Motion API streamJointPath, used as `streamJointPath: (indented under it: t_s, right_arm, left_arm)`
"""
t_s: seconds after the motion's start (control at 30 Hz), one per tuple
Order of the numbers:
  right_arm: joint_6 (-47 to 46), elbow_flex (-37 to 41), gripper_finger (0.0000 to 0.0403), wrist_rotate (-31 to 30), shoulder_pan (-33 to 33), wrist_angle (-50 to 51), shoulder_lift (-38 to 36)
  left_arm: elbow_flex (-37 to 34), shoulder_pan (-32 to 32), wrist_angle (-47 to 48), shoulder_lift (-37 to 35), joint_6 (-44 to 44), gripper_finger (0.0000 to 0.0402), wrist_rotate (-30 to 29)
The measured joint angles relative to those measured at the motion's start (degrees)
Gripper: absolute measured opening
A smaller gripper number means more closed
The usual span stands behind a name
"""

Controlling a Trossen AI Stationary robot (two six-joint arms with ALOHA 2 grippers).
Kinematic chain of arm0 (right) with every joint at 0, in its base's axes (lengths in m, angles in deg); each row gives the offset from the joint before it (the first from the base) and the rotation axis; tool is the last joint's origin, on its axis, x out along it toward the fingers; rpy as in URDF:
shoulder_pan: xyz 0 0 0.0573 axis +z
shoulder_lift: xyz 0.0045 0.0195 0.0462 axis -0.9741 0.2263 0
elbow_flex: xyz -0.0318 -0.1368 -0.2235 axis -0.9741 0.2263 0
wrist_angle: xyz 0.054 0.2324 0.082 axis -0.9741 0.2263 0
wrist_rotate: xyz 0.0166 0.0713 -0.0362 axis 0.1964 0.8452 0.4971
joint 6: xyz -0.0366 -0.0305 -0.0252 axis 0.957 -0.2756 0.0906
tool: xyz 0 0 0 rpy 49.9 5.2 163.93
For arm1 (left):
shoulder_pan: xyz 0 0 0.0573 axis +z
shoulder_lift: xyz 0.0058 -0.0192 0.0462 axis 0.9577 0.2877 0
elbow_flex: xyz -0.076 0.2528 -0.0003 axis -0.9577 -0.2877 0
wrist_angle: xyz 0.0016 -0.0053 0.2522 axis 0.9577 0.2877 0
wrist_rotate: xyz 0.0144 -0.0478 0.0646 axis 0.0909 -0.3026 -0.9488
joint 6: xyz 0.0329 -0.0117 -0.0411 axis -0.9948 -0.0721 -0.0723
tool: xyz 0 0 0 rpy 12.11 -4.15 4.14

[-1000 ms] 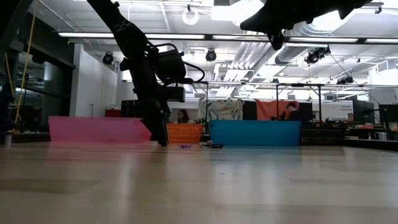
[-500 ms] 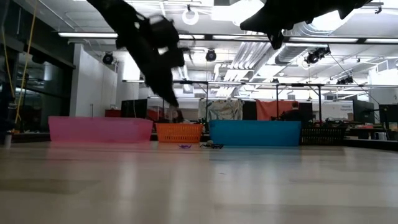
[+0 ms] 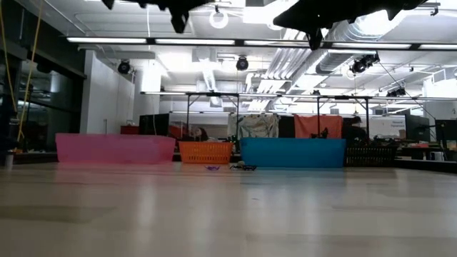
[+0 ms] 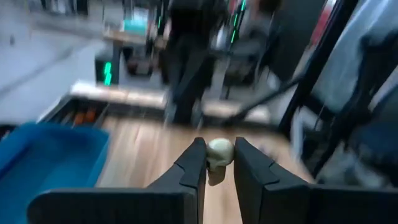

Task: Sort Halloween decoration
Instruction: Put the white skull toy into the pink bin

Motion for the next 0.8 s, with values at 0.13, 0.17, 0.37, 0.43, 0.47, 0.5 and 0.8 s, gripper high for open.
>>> streamJointPath:
  t_s: [0.13, 0.17, 0.37, 0.43, 0.47, 0.5, 0.8]
  right_arm:
    - [0.0, 0.0, 0.0, 1.8, 0.0, -0.9, 0.0]
    - [0.0, 0.0, 0.0, 2.2, 0.0, -0.9, 0.0]
    - [0.0, 0.0, 0.0, 2.6, 0.0, -0.9, 0.0]
    - [0.0, 0.0, 0.0, 2.6, 0.0, -0.9, 0.0]
    - [0.0, 0.0, 0.0, 2.6, 0.0, -0.9, 0.0]
    - [0.0, 0.0, 0.0, 2.6, 0.0, -0.9, 0.0]
    - [-0.1, 0.0, 0.0, 2.5, 0.0, -0.9, 0.0]
  left_arm:
    - [-7.4, -2.9, -10.9, -3.4, 6.0, 0.0042, -4.6]
    - [-8.6, -3.4, -12.4, -4.0, 6.7, 0.0042, -5.9]
    - [-10.9, -4.1, -12.9, -6.1, 6.3, 0.0042, -10.7]
    - [-10.8, -3.8, -13.2, -6.1, 5.7, 0.0042, -10.8]
    - [-10.8, -3.7, -13.3, -6.1, 5.7, 0.0042, -10.7]
    - [-10.8, -3.7, -13.3, -6.2, 5.7, 0.0042, -10.7]
    - [-10.8, -3.5, -12.9, -6.1, 4.4, 0.0042, -10.8]
